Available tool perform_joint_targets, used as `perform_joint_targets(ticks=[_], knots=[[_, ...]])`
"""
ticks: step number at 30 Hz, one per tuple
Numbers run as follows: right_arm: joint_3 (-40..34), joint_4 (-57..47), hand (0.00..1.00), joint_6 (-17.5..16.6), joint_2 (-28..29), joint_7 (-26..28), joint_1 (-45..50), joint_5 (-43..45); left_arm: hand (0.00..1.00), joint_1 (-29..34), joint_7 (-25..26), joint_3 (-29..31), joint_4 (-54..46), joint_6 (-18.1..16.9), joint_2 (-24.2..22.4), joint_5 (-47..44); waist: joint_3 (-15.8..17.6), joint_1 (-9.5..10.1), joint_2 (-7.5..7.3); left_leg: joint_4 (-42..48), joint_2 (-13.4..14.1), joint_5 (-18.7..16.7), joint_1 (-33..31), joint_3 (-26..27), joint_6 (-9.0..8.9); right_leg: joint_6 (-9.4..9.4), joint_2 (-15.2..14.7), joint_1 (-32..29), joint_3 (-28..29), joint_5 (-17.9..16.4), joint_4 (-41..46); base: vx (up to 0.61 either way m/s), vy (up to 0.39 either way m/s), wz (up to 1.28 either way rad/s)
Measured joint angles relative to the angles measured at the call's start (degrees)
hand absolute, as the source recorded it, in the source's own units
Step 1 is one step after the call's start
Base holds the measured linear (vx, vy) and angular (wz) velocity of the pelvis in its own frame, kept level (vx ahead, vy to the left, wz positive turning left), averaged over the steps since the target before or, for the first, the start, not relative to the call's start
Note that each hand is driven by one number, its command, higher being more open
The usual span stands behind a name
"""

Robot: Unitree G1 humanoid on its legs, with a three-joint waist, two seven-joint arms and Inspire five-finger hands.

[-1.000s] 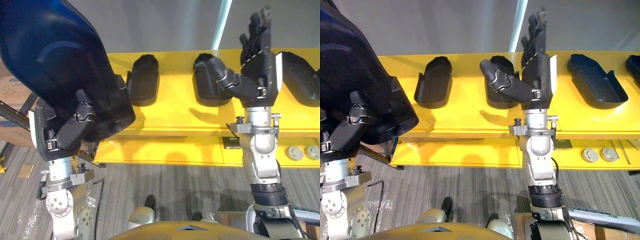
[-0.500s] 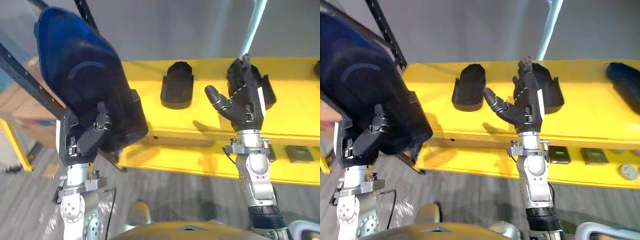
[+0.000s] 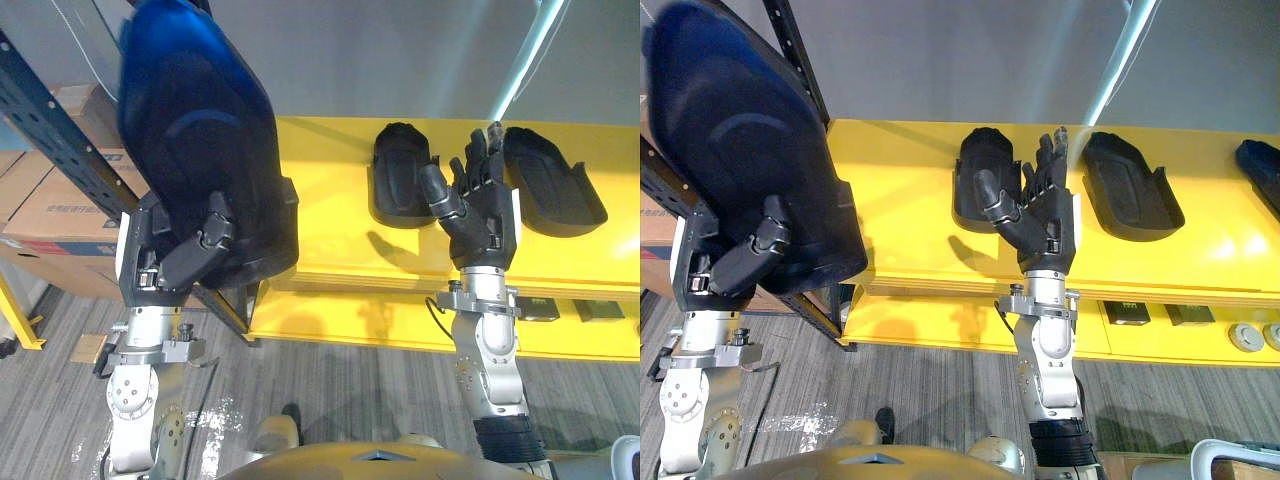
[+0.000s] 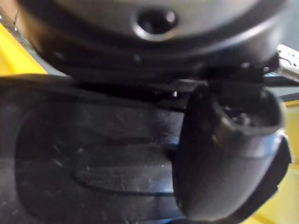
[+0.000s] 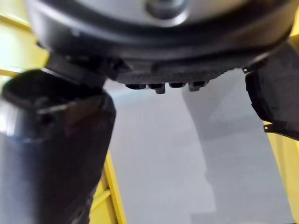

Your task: Walk over and take three plastic housings, then place them on the shelf

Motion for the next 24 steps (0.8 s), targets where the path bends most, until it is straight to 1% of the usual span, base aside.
perform_joint_targets(ticks=[2,5,6,7,9,10,11,12,14,15,17,19,21,23,24], knots=[[-1.00,-0.07,1.00,0.00,-0.19,0.16,-0.02,0.00,0.00,-0.05,1.42,-1.79,-0.30,-0.01,-0.98,0.41,-0.01,0.15,-0.03,-0.42,0.27,0.36,0.00,0.10,-0.39,-0.01,0.64,0.85,-0.03,0.01,-2.11,0.01,-0.049,0.01],[-1.78,-0.99,1.00,0.01,-0.62,-0.06,-0.01,-0.14,0.00,0.10,3.66,-4.80,-0.30,0.03,-2.01,0.88,0.00,-0.12,-0.06,-3.59,0.53,2.57,0.26,-0.23,-1.06,-0.09,1.48,1.15,-0.04,-0.03,-4.28,-0.04,-0.063,0.08],[-2.00,-1.84,1.00,0.00,-0.69,-0.03,-0.04,-0.11,0.00,0.22,3.81,-5.25,-0.30,0.03,-2.26,0.84,0.03,-0.49,-0.09,-5.92,0.59,3.89,0.55,-0.19,-1.43,-1.03,1.89,1.19,0.09,-0.63,-5.44,-0.07,-0.063,0.08],[-2.02,-1.99,1.00,0.00,-0.82,-0.03,-0.06,-0.11,0.00,0.24,3.81,-5.26,-0.30,0.03,-2.30,0.83,0.02,-0.69,-0.08,-6.84,0.70,4.36,0.69,-0.17,-1.59,-1.19,2.14,1.19,0.14,-0.75,-5.87,-0.08,-0.066,0.05],[-2.01,-2.00,1.00,0.03,-1.46,-0.07,-0.11,-0.07,0.00,0.37,4.32,-5.23,-0.30,0.03,-2.55,0.86,0.07,-0.87,0.00,-10.17,1.56,6.49,1.84,0.15,-2.03,-1.32,3.11,0.60,0.59,-0.87,-6.00,-0.08,-0.070,-0.07],[-2.11,-2.14,1.00,0.03,-1.78,-0.07,-0.12,-0.04,0.00,0.37,4.92,-5.24,-0.30,0.03,-2.65,0.89,0.09,-0.94,-0.03,-11.54,2.03,7.42,2.30,0.34,-2.32,-1.73,3.63,0.31,0.81,-1.13,-6.01,-0.07,-0.068,-0.11],[-2.16,-2.17,1.00,0.03,-1.84,-0.04,-0.12,-0.04,0.00,0.47,5.28,-5.20,-0.30,0.04,-2.70,0.88,0.09,-0.96,-0.03,-12.24,2.27,7.76,2.63,0.49,-2.42,-1.76,3.92,0.25,0.96,-1.15,-6.02,-0.06,-0.062,-0.09],[-2.30,-2.31,1.00,0.03,-1.84,0.14,-0.09,-0.02,0.00,0.78,5.76,-5.05,-0.30,0.04,-2.96,0.81,0.09,-1.07,-0.04,-12.23,2.59,7.94,2.72,0.58,-2.62,-1.77,4.25,0.22,1.15,-1.22,-6.01,-0.05,-0.051,-0.11],[-2.41,-2.95,1.00,0.03,-1.85,0.79,-0.04,-0.03,0.00,1.92,6.23,-4.82,-0.30,0.03,-3.21,0.53,0.12,-0.89,-0.02,-8.22,3.19,6.20,1.09,0.75,-2.85,-1.69,4.46,-0.22,1.86,-1.34,-5.68,-0.03,-0.036,-0.15],[-2.42,-3.09,1.00,0.03,-2.27,1.31,-0.04,-0.04,0.00,2.83,6.73,-4.75,-0.25,0.03,-3.30,0.69,0.27,-0.74,0.14,-3.47,3.78,4.22,-0.71,0.46,-2.96,-1.54,4.70,-0.24,2.37,-1.34,-5.42,-0.01,-0.021,-0.17],[-2.62,-3.07,1.00,0.08,-2.95,1.72,-0.04,-0.10,0.00,3.36,7.40,-4.44,-0.19,0.03,-3.67,1.24,0.43,-0.42,0.29,-0.40,4.53,3.39,-1.57,0.62,-3.07,-1.42,4.96,-0.41,3.20,-1.43,-4.60,-0.02,-0.027,-0.18],[-3.49,-3.07,1.00,0.06,-2.97,2.54,-0.10,-0.29,0.00,3.42,7.80,-3.50,-0.20,0.00,-4.49,2.87,0.55,-0.68,0.70,-0.91,5.10,3.48,-1.22,0.44,-2.94,-1.68,4.93,-0.59,3.26,-2.06,-3.90,-0.05,-0.022,-0.03],[-4.58,-3.05,1.00,0.06,-2.97,3.17,0.34,-1.19,0.00,3.62,8.66,-2.73,0.05,0.00,-4.81,3.86,0.82,-1.03,1.09,-2.30,4.86,4.09,-0.26,0.45,-2.73,-1.50,4.67,-1.47,3.94,-3.11,-2.27,-0.09,0.002,-0.08],[-5.16,-3.07,1.00,0.03,-2.99,3.69,0.68,-1.09,0.00,3.61,9.70,-2.38,0.12,0.00,-4.81,5.52,0.75,-1.29,1.21,-6.10,4.07,5.89,1.85,1.21,-2.66,-0.90,3.99,-1.77,4.29,-3.70,-1.30,-0.09,0.005,-0.08],[-5.82,-3.08,1.00,-0.06,-2.97,3.48,0.90,-0.89,0.00,3.35,10.05,-2.39,0.11,0.01,-4.77,7.28,0.55,-1.71,1.55,-10.37,3.15,7.66,3.87,1.77,-2.49,-0.57,3.27,-1.83,4.28,-3.68,-1.09,-0.07,0.022,0.03]])
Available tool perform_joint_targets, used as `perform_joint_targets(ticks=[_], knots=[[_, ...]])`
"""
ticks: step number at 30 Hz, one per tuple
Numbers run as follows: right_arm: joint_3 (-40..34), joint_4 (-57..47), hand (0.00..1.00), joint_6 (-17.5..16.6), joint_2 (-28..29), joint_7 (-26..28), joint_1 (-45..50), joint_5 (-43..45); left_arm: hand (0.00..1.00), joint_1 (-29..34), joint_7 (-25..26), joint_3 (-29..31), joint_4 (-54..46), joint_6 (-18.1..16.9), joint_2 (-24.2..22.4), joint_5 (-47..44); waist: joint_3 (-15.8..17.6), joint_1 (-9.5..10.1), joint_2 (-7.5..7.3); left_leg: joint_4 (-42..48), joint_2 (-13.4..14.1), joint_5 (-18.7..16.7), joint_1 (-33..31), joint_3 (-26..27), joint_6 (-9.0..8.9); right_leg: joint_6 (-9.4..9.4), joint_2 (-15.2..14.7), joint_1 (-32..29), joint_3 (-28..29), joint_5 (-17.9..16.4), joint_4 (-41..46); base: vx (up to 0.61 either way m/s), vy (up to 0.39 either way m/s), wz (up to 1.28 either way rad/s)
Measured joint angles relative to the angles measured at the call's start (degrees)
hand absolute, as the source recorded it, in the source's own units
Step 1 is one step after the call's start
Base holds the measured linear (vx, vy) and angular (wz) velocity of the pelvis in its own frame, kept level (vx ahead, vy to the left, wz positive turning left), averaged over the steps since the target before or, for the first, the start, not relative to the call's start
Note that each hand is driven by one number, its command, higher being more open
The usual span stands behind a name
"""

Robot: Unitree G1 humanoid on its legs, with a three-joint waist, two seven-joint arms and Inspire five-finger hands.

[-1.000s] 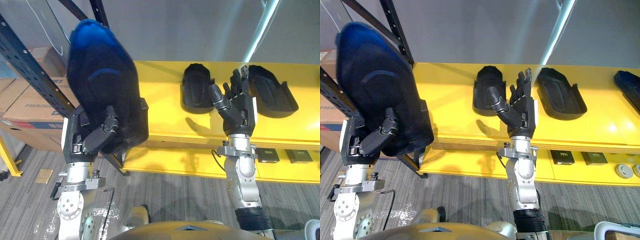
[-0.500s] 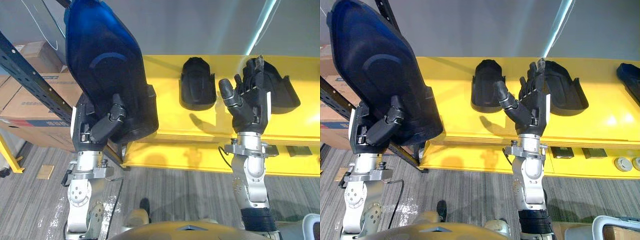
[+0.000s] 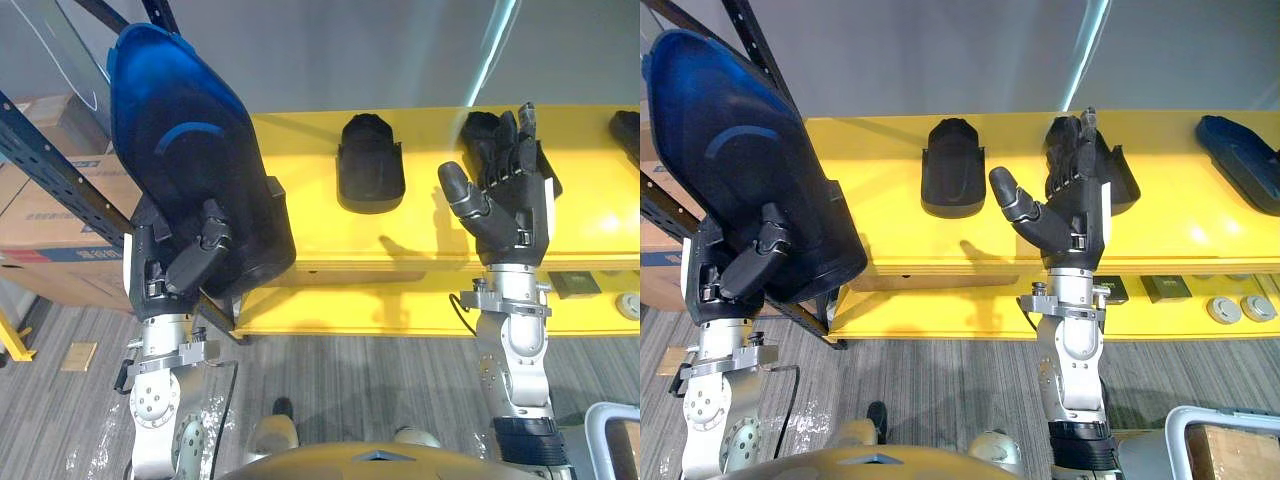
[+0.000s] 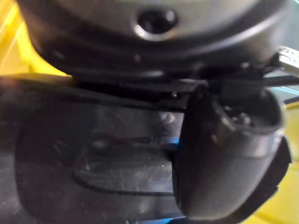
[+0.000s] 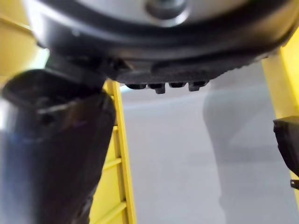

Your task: Walk over and take three plastic housings, then place them on the shelf

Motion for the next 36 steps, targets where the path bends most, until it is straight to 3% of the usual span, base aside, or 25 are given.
perform_joint_targets(ticks=[3,4,8,13,18,22,26,31,34,36], knots=[[-0.42,-0.08,1.00,0.00,0.53,-1.26,0.73,0.03,0.00,-0.56,-0.92,0.18,-0.02,0.69,0.31,0.09,-0.17,-0.77,0.25,-4.13,-1.32,2.26,1.69,0.15,0.15,0.81,-0.76,0.18,-0.66,0.78,-0.29,-0.03,0.037,0.09],[-0.33,-0.10,1.00,0.00,0.92,-1.49,1.40,0.41,0.00,-0.80,-1.19,0.55,-0.02,1.57,0.52,0.09,-0.12,-0.68,0.13,-4.24,-1.80,2.32,1.62,0.27,0.26,1.71,-1.21,0.24,-0.60,1.41,-0.42,-0.01,0.056,0.02],[1.90,-0.10,1.00,0.00,1.39,-2.42,2.65,0.15,0.00,-0.76,-1.50,3.21,-0.01,3.46,1.37,-0.06,-0.10,-0.58,0.03,-4.30,-2.33,2.44,1.41,0.63,0.45,2.30,-1.95,0.56,-0.66,2.75,-1.71,0.00,0.037,0.00],[1.25,-0.05,1.00,0.22,1.24,-13.95,2.83,-15.17,0.00,-0.86,1.79,4.55,-0.01,4.29,2.05,0.02,-0.23,-0.71,0.14,-4.34,-1.96,2.38,-1.53,0.75,0.22,2.13,-1.11,-0.58,-1.33,5.12,-5.19,-0.03,0.019,0.04],[-9.70,0.71,1.00,3.00,1.34,-21.64,8.37,-18.92,0.00,-1.37,6.24,9.47,2.29,5.49,2.60,-0.63,-0.25,-1.45,0.11,-4.32,-1.88,2.67,-1.63,3.15,0.58,2.10,-0.91,-1.43,0.60,6.26,-6.76,0.01,0.015,-0.19],[-17.08,7.61,1.00,4.48,2.69,-24.35,15.15,-19.12,0.00,-1.35,7.13,14.33,3.85,6.55,2.97,-3.30,-0.41,-3.70,0.30,-4.33,-1.66,2.26,-1.08,4.89,0.07,1.92,-0.53,-1.94,2.15,6.40,-6.97,0.00,0.009,-0.21],[-18.77,18.81,1.00,4.37,4.35,-23.81,20.62,-19.24,0.00,-1.36,5.87,16.39,5.32,9.37,5.79,-6.36,-0.81,-4.66,1.34,-4.34,-0.86,1.85,-0.69,6.21,-0.45,1.64,0.21,-2.10,3.12,6.89,-7.85,-0.03,-0.013,-0.21],[-17.38,27.54,1.00,4.20,5.08,-20.50,24.72,-19.48,0.00,-2.88,2.26,17.43,10.47,12.38,11.58,-12.83,-1.90,-5.70,3.84,-4.35,-0.26,1.37,-0.71,7.30,-0.74,1.27,0.38,-2.55,3.64,6.65,-7.69,-0.04,-0.001,-0.08],[-15.54,32.82,1.00,4.05,4.18,-16.76,24.28,-19.43,0.00,-6.69,-1.64,17.90,14.76,15.44,15.97,-19.01,-2.26,-5.55,4.38,-4.35,0.12,1.50,-1.62,8.39,-0.36,1.28,0.60,-3.48,3.45,6.67,-7.48,-0.05,0.003,0.04],[-13.18,40.63,1.00,4.60,1.40,-10.91,21.93,-19.08,0.00,-10.53,-4.04,17.43,20.23,17.52,18.28,-20.98,-2.24,-4.97,4.33,-4.35,0.03,1.77,-2.12,8.73,-0.37,1.30,0.60,-3.91,3.50,6.85,-7.46,0.00,0.000,0.00]])
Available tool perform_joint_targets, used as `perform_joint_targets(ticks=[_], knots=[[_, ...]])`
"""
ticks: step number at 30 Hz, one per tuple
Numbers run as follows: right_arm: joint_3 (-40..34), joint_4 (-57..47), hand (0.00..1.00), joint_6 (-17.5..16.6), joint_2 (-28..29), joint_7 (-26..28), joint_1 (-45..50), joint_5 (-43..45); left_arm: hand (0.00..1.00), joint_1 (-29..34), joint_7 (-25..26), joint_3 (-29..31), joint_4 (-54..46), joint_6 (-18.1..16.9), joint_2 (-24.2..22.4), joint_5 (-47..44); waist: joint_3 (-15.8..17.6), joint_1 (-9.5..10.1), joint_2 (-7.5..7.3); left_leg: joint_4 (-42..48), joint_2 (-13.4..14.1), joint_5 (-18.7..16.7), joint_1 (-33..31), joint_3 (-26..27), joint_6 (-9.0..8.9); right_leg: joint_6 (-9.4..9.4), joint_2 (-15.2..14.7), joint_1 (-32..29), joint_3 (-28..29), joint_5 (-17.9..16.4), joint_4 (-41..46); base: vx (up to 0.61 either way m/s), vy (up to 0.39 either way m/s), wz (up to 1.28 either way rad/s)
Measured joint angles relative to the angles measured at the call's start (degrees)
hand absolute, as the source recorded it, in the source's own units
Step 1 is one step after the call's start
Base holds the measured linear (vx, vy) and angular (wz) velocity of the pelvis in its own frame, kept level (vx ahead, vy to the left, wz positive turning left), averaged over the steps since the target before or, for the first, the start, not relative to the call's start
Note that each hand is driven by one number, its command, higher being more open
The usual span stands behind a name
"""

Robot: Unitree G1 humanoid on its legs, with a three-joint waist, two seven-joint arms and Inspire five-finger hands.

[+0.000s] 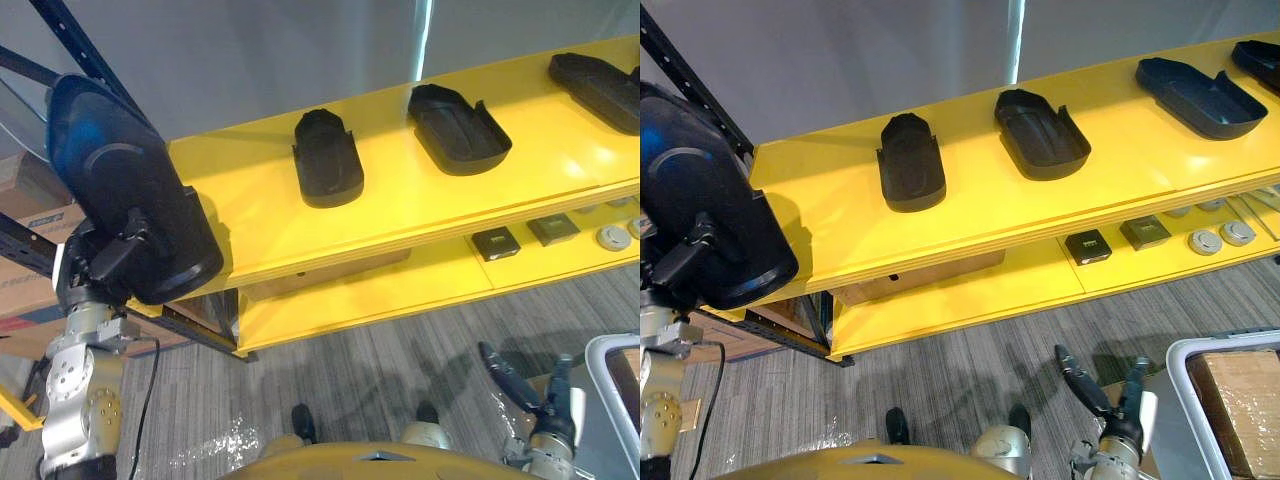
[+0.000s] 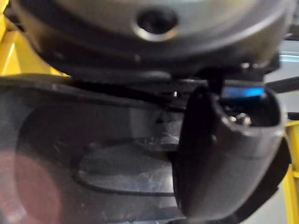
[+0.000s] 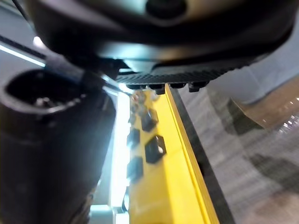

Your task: Walk over and take three plastic housings, then place them on the shelf

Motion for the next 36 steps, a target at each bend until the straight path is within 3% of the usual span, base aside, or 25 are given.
perform_joint_targets(ticks=[4,7,12,15,19,24,36], knots=[[2.86,13.05,1.00,4.61,-1.81,7.98,-5.31,5.50,0.00,-8.66,-1.49,-2.17,14.16,2.40,4.95,-0.51,1.47,0.87,-0.34,0.03,-0.18,0.85,-0.18,-0.95,0.33,0.03,-0.20,0.22,-0.99,0.02,0.14,0.01,0.009,0.11],[2.93,16.26,1.00,7.04,-2.32,11.95,-6.89,9.19,0.00,-12.23,-2.74,-3.42,16.55,3.23,6.83,-2.82,3.17,0.95,-0.37,0.07,-0.77,1.27,-0.33,-1.98,0.63,0.07,-0.72,0.44,-1.71,-0.10,0.73,0.02,0.017,0.17],[3.64,17.53,1.00,8.31,-2.92,16.18,-8.93,9.26,0.00,-17.84,-4.69,-4.21,18.86,4.67,10.54,-5.94,5.17,1.23,-0.41,0.21,-0.96,1.52,-0.25,-3.04,0.61,-0.03,-0.88,1.16,-2.73,-0.41,1.01,0.00,0.009,0.13],[4.28,20.41,1.00,8.79,-4.10,19.59,-11.82,8.86,0.00,-23.02,-4.58,-5.64,20.63,4.94,10.91,-6.70,6.60,1.75,-0.66,0.04,-1.11,1.54,-1.42,-3.87,0.34,-0.01,-1.53,-1.59,-2.73,-2.89,5.79,-0.06,-0.004,0.13],[4.82,22.37,1.00,9.27,-4.72,20.64,-14.94,8.75,0.00,-28.12,-4.69,-6.76,21.43,6.04,11.27,-6.74,10.00,2.31,-2.01,0.05,-1.38,2.23,-2.79,-4.50,0.06,-0.22,-2.51,-5.10,-2.50,-5.06,11.25,-0.05,-0.009,0.10],[5.91,22.71,1.00,9.41,-5.67,19.56,-17.35,8.80,0.00,-34.20,-4.14,-8.24,22.90,7.28,13.54,-6.67,11.95,2.22,-3.20,0.04,-1.92,3.32,-4.38,-4.62,0.54,-0.38,-3.40,-8.16,-1.71,-6.32,14.56,-0.01,-0.004,0.03],[7.15,23.12,1.00,9.43,-5.66,19.22,-19.63,8.78,0.00,-42.72,-2.84,-13.18,28.61,12.00,16.02,-6.61,13.14,1.15,-4.13,0.02,-1.95,3.43,-5.80,-4.06,0.55,-0.39,-3.47,-10.08,-1.16,-6.41,14.98,0.00,0.000,0.00]])
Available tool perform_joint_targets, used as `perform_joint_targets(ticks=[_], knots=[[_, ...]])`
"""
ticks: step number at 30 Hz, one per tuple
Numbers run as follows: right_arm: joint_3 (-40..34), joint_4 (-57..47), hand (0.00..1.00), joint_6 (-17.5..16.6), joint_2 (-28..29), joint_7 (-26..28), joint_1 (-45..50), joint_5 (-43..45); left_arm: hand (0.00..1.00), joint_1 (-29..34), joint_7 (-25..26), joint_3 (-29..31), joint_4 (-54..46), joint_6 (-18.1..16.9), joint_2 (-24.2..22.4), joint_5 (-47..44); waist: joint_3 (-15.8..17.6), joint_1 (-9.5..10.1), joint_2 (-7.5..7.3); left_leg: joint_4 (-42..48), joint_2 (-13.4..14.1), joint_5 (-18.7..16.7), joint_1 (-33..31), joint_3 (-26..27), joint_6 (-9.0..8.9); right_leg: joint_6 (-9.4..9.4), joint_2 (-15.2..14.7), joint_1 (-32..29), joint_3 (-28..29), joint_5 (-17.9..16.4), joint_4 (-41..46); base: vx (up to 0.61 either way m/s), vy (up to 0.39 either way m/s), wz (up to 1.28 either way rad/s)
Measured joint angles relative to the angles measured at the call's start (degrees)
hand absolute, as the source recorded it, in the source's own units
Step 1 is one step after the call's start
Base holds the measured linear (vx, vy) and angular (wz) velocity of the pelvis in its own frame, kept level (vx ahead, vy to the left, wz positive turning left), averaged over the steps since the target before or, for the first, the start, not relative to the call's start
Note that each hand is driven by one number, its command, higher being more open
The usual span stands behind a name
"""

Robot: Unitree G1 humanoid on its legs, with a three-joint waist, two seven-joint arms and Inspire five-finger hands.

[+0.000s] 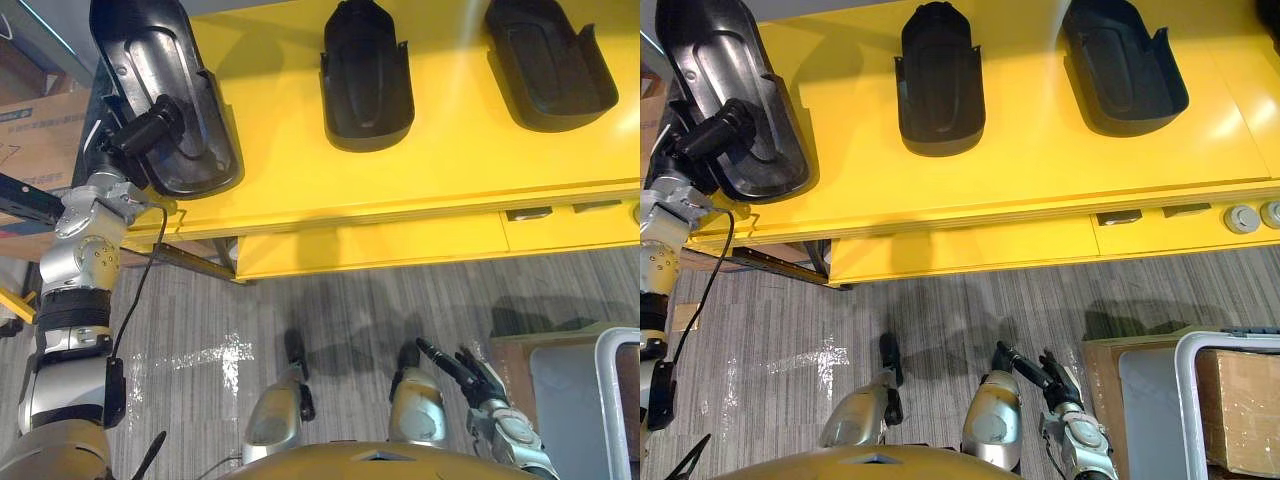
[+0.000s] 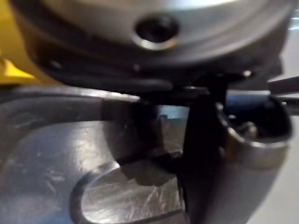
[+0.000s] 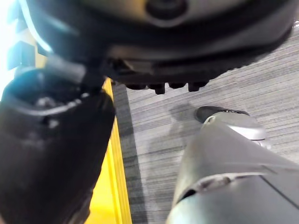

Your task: Walk over and take three plastic housings, then place them on the shelf

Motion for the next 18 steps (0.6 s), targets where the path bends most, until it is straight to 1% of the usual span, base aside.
perform_joint_targets(ticks=[2,5,9,10,13,15,18], knots=[[0.06,0.17,1.00,-0.10,0.00,-0.40,-0.81,0.01,0.00,-1.18,-0.52,-0.98,0.15,0.41,0.78,0.02,1.06,-0.15,-0.11,-0.01,-0.01,-0.02,-0.04,0.07,-0.04,0.06,-0.01,-0.03,0.07,0.07,0.00,0.00,0.000,0.00],[0.53,0.68,1.00,-0.13,0.00,-0.48,-1.11,0.01,0.00,-2.49,-0.48,-2.46,0.16,1.35,2.43,0.02,1.70,-0.08,-0.14,-0.02,0.00,-0.14,-0.05,0.16,-0.21,0.08,-0.01,-0.05,0.14,0.09,0.00,0.00,0.000,0.00],[1.70,0.67,1.00,-0.13,0.02,-0.78,-1.29,0.02,0.00,-4.45,-0.15,-2.85,1.55,1.79,2.44,0.44,1.75,0.08,-0.18,-0.02,0.03,-0.14,-0.25,0.59,-0.21,0.11,0.02,-0.45,0.53,0.12,0.00,0.00,-0.008,-0.03],[1.96,0.67,1.00,-0.12,0.03,-0.84,-1.47,0.02,1.00,-5.22,-0.01,-3.10,2.35,1.81,2.44,0.65,1.79,0.04,-0.26,-0.02,0.03,-0.15,-0.21,0.69,-0.22,0.11,0.02,-0.45,0.62,0.13,0.00,0.00,0.000,0.00],[2.07,0.66,1.00,-0.06,0.09,-0.87,-1.92,0.06,1.00,-6.90,0.21,-3.13,3.35,2.33,2.61,3.09,2.03,-0.08,-0.66,-0.02,0.06,-0.18,-0.15,0.85,-0.25,0.12,0.05,-0.47,0.77,0.15,0.00,0.00,-0.010,-0.02],[2.11,0.60,1.00,-0.05,0.10,-0.96,-2.52,0.13,1.00,-7.59,0.59,-3.31,3.45,2.33,3.55,5.57,2.36,-0.37,-1.18,-0.03,0.08,-0.25,0.03,1.12,-0.35,0.18,0.08,-0.47,1.02,0.22,-0.03,0.00,-0.012,-0.05],[2.11,0.64,1.00,0.05,0.09,-1.55,-2.52,0.18,1.00,-9.21,0.89,-4.82,4.88,2.29,4.05,7.50,2.41,-0.36,-1.27,-0.03,0.07,-0.26,0.08,1.25,-0.36,0.20,0.07,-0.47,1.10,0.25,-0.07,0.00,0.000,0.00]])
